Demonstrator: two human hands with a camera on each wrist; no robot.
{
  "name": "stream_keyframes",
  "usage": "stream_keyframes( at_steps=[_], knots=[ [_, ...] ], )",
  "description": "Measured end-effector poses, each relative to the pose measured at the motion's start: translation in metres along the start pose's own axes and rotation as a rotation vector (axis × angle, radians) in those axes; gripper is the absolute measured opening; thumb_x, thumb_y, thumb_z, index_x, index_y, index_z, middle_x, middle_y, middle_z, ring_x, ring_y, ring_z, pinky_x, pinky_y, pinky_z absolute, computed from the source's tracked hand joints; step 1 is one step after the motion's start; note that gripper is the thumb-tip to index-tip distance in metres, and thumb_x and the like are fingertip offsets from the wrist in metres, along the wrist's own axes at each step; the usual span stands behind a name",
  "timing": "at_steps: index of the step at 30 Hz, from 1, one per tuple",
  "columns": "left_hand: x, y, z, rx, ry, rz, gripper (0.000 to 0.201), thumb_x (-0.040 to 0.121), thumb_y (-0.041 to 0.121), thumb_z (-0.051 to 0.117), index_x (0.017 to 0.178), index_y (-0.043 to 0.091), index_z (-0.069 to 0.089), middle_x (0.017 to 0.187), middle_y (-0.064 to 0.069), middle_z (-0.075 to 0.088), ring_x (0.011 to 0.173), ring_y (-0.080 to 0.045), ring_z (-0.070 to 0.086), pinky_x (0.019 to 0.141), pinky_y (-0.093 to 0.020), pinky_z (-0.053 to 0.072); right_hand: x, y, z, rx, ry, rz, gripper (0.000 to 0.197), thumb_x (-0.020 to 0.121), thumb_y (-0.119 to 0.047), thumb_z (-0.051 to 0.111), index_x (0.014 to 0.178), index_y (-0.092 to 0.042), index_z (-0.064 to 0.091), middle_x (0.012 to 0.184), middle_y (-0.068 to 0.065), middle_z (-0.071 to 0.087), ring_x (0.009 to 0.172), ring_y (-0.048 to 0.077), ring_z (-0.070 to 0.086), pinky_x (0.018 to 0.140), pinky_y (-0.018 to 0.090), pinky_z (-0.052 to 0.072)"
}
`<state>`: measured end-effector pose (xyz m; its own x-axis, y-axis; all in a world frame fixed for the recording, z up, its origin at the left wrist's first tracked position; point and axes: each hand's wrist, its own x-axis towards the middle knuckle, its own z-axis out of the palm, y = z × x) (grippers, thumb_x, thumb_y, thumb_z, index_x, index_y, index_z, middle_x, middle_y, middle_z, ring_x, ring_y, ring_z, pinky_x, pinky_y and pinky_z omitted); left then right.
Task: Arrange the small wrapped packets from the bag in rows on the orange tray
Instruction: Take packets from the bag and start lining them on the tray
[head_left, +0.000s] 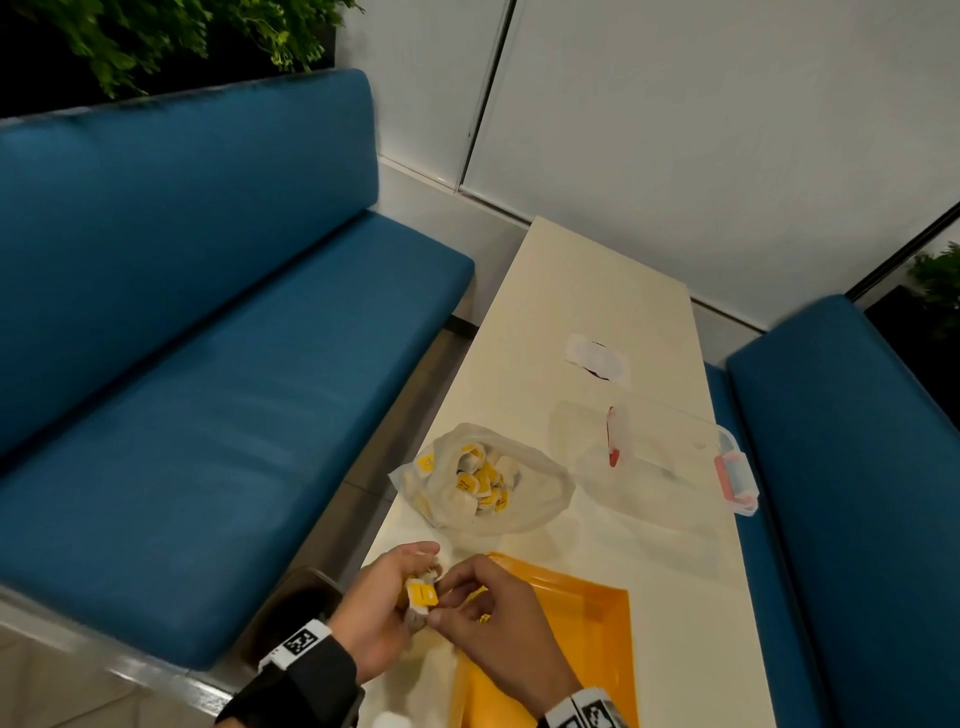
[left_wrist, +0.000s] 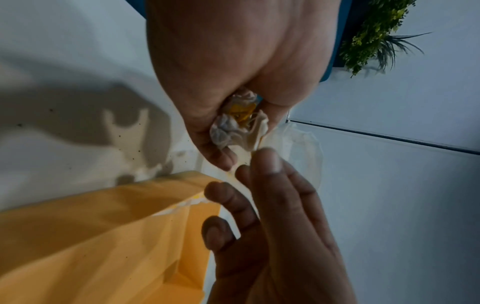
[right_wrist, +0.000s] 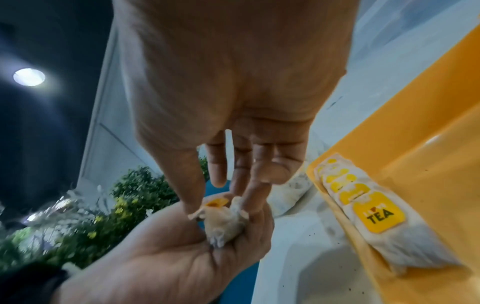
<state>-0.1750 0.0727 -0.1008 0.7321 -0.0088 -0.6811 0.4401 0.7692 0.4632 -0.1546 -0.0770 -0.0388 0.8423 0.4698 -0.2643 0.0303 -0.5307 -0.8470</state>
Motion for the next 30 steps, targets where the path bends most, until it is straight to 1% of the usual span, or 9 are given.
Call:
stream_keyframes(
  at_steps=[4, 7, 10, 14, 18, 21, 25, 28, 30],
  knots=[
    [0.004, -0.001, 0.001, -0.004, 0.036, 0.061, 0.023, 0.098, 0.006, 0.056, 0.117, 0.004, 0.068, 0.104, -0.023, 0.066, 0.088, -0.035, 0.067, 0.072, -0.037, 0.056, 0.003, -0.001, 0.008, -0.207, 0.029, -0.153, 0.030, 0.066, -0.038, 0.080, 0.091, -0.032, 0.063, 0.093, -0.012, 0.057, 0.076, 0.014, 0.059, 0.070, 0.022, 0.051],
    [0.002, -0.003, 0.006, 0.058, 0.033, 0.082, 0.022, 0.098, 0.006, 0.056, 0.117, 0.005, 0.069, 0.099, -0.021, 0.066, 0.086, -0.032, 0.063, 0.070, -0.036, 0.050, 0.008, 0.003, 0.014, -0.240, 0.078, -0.149, 0.019, 0.073, -0.035, 0.075, 0.085, -0.031, 0.062, 0.090, -0.011, 0.055, 0.076, 0.011, 0.058, 0.070, 0.016, 0.047],
    [0.001, -0.002, 0.009, 0.072, 0.025, 0.073, 0.021, 0.099, 0.008, 0.057, 0.114, 0.008, 0.070, 0.100, -0.020, 0.068, 0.086, -0.031, 0.067, 0.073, -0.036, 0.054, 0.012, 0.006, 0.014, -0.224, 0.157, -0.118, 0.008, 0.083, -0.023, 0.071, 0.081, -0.027, 0.064, 0.081, -0.008, 0.061, 0.075, 0.007, 0.059, 0.066, 0.012, 0.044],
    [0.003, 0.000, 0.006, 0.097, 0.069, 0.088, 0.020, 0.098, 0.005, 0.056, 0.112, 0.008, 0.070, 0.096, -0.016, 0.064, 0.081, -0.025, 0.064, 0.071, -0.036, 0.050, 0.012, 0.006, 0.002, -0.146, 0.211, 0.000, 0.020, 0.086, -0.015, 0.068, 0.086, -0.034, 0.061, 0.067, -0.011, 0.060, 0.065, 0.006, 0.055, 0.065, 0.019, 0.047],
    [0.001, 0.005, -0.001, 0.175, 0.103, 0.123, 0.019, 0.099, 0.001, 0.055, 0.108, 0.005, 0.071, 0.098, -0.018, 0.062, 0.084, -0.027, 0.064, 0.069, -0.037, 0.055, 0.013, 0.011, -0.011, -0.118, 0.246, 0.045, 0.026, 0.087, -0.010, 0.062, 0.082, -0.036, 0.063, 0.069, -0.001, 0.063, 0.063, 0.019, 0.062, 0.065, 0.035, 0.054],
    [0.000, 0.005, -0.004, 0.247, 0.093, 0.158, 0.015, 0.096, 0.001, 0.059, 0.103, 0.002, 0.072, 0.089, -0.016, 0.061, 0.078, -0.024, 0.063, 0.062, -0.033, 0.050, 0.013, 0.014, -0.020, -0.140, 0.262, 0.070, 0.030, 0.085, -0.007, 0.062, 0.077, -0.035, 0.069, 0.073, -0.003, 0.069, 0.064, 0.018, 0.067, 0.067, 0.034, 0.057],
    [-0.008, 0.004, 0.002, 0.468, -0.024, 0.253, 0.006, 0.082, 0.013, 0.078, 0.087, 0.014, 0.079, 0.082, -0.008, 0.066, 0.074, -0.018, 0.063, 0.061, -0.031, 0.047, 0.010, 0.010, -0.028, -0.138, 0.239, 0.148, 0.035, 0.084, 0.000, 0.055, 0.082, -0.031, 0.070, 0.070, 0.002, 0.072, 0.064, 0.007, 0.070, 0.067, 0.021, 0.056],
    [-0.011, 0.002, 0.005, 0.714, -0.124, 0.333, 0.033, 0.060, 0.028, 0.089, 0.091, 0.025, 0.080, 0.096, -0.002, 0.070, 0.081, -0.015, 0.066, 0.064, -0.027, 0.052, 0.010, 0.006, -0.032, -0.194, 0.222, 0.139, 0.036, 0.082, -0.001, 0.053, 0.080, -0.033, 0.069, 0.073, 0.003, 0.072, 0.065, 0.010, 0.070, 0.068, 0.025, 0.058],
    [-0.011, 0.001, 0.007, 0.878, -0.154, 0.395, 0.041, 0.055, 0.033, 0.094, 0.094, 0.033, 0.079, 0.104, 0.005, 0.068, 0.091, -0.009, 0.068, 0.074, -0.024, 0.055, 0.010, 0.004, -0.033, -0.240, 0.207, 0.098, 0.035, 0.083, -0.005, 0.057, 0.075, -0.038, 0.065, 0.078, -0.003, 0.071, 0.069, 0.005, 0.068, 0.065, 0.016, 0.055]
  ],
)
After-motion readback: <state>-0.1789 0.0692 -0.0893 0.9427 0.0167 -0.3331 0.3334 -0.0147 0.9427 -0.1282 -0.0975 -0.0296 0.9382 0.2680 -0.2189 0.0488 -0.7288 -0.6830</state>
